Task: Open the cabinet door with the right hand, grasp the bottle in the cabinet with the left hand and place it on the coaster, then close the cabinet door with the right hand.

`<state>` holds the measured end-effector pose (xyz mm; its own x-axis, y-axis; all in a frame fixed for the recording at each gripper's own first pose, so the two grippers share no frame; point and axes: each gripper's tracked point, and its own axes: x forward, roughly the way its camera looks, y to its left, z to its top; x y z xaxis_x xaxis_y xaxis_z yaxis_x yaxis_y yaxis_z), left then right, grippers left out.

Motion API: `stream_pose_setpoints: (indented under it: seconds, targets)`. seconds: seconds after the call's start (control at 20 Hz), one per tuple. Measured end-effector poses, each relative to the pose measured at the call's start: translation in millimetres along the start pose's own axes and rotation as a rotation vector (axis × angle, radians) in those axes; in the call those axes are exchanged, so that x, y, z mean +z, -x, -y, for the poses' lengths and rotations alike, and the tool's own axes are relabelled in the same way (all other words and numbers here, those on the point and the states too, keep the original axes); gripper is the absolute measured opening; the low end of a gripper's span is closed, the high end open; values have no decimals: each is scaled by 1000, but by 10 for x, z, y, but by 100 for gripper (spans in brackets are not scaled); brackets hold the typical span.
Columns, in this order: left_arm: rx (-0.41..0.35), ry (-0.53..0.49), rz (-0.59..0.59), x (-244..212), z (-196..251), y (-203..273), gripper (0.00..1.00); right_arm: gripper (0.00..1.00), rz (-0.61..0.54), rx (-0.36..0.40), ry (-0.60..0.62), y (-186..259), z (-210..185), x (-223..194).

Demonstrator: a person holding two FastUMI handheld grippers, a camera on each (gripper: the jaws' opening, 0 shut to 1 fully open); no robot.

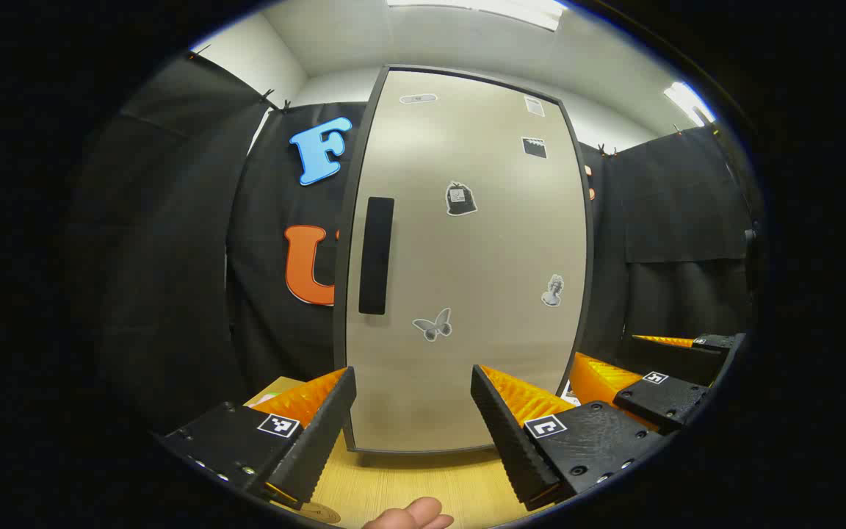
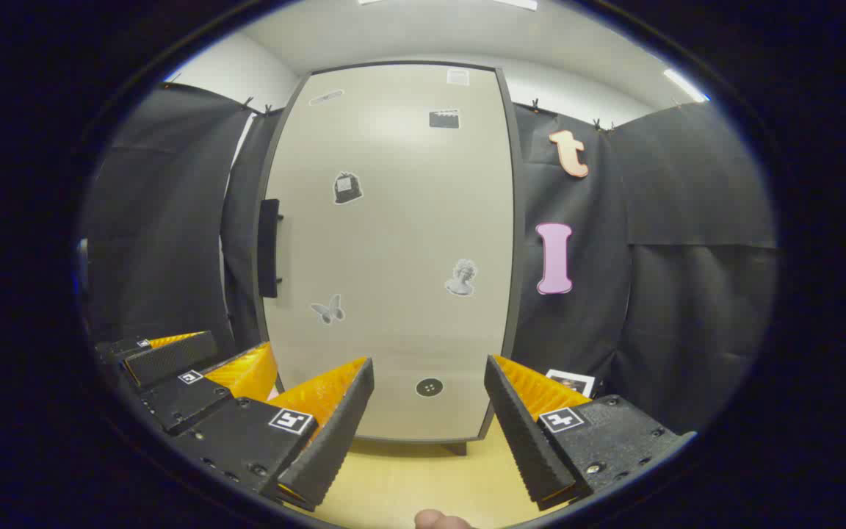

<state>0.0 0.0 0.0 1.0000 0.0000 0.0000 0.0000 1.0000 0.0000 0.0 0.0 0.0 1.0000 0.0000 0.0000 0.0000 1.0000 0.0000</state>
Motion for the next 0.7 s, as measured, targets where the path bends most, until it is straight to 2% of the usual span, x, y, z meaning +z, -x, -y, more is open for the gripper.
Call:
stream_pose_setpoints:
  seconds: [0.15,0.3,0.45,0.7]
  targets:
    - [25,-19,37,84,-61,27,95,97,-10,36,-24,-5,-88,-29]
    - [12,-8,18,31,-81,46,95,97,-5,61,-16,-24,-164,-21]
    - [35,-5,20,26,-162,54,95,97,-24,82,-20,-47,-242,-65]
    - [18,8,9,-33,-202,80,95,97,-29,122,-24,-75,-354,-91]
